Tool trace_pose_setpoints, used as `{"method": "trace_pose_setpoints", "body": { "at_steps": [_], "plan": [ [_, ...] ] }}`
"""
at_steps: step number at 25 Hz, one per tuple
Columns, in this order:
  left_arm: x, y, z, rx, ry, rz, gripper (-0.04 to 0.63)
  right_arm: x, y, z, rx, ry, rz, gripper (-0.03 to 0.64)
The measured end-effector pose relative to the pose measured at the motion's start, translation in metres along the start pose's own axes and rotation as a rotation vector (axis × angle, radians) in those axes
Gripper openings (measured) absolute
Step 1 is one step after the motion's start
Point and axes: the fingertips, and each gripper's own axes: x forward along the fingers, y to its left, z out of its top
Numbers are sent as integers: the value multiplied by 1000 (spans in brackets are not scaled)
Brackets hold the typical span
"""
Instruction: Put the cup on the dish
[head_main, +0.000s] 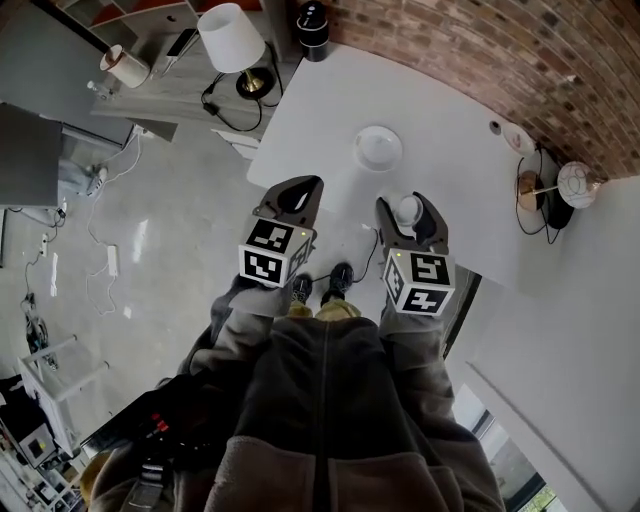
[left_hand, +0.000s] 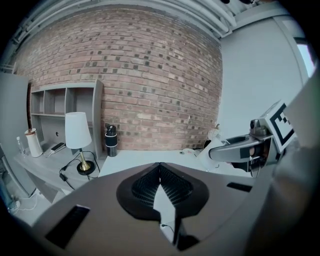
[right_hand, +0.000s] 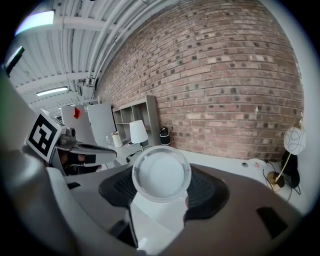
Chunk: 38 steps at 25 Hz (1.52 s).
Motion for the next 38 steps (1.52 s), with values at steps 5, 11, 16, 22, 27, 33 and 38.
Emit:
{"method": "trace_pose_setpoints", "body": {
  "at_steps": [5, 11, 16, 22, 27, 33, 38],
  "plan": [
    [21, 6, -27, -19, 65, 8, 6, 25, -10, -23, 12, 57, 7, 264],
    [44, 12, -56, -39, 126, 13, 6, 52, -24, -46, 27, 114, 10, 264],
    [62, 24, -72, -56, 157, 35, 6, 73, -34, -63, 30, 147, 22, 264],
    [81, 38, -89, -101, 214, 61, 6, 101, -45, -79, 15, 170, 40, 264],
    [91, 49, -105, -127, 244, 81, 6, 129, -53, -90, -14, 190, 50, 264],
    [93, 56, -131, -173, 289, 100, 6, 155, -57, -103, -50, 213, 66, 264],
    [100, 59, -147, -199, 337, 107, 6, 175, -61, -117, -58, 245, 80, 264]
  ]
}}
